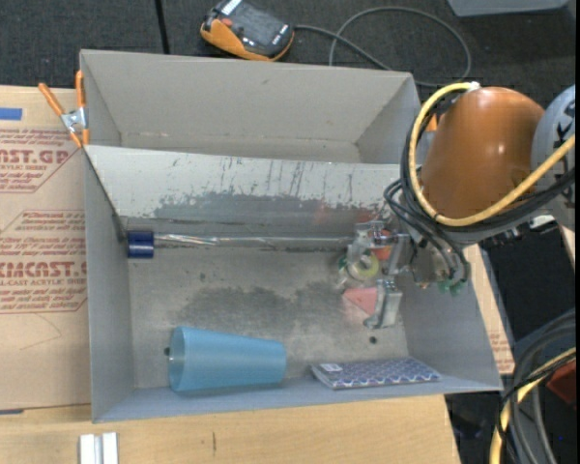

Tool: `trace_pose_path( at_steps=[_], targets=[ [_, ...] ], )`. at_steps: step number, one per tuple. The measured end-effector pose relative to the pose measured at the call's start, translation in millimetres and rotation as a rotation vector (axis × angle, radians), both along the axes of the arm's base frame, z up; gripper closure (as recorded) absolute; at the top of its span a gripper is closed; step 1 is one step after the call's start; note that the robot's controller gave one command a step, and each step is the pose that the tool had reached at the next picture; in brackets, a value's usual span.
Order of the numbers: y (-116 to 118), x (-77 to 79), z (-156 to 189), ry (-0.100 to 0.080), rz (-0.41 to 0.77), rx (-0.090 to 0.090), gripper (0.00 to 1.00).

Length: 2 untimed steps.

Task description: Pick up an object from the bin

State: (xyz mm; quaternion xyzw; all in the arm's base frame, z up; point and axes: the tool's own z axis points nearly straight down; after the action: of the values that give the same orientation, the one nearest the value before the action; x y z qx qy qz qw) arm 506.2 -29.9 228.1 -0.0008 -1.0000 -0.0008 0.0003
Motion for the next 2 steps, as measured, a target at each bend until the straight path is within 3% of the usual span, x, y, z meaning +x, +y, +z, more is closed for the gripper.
trace_pose_path(
  at_steps=[1,2],
  targets=[
    [-19.1,7.3,-41.1,-0.006,-0.147,-0.002,0.0],
    [-18.8,11.9,-81.5,0.003,-0.246,-0.001,0.0]
  ],
)
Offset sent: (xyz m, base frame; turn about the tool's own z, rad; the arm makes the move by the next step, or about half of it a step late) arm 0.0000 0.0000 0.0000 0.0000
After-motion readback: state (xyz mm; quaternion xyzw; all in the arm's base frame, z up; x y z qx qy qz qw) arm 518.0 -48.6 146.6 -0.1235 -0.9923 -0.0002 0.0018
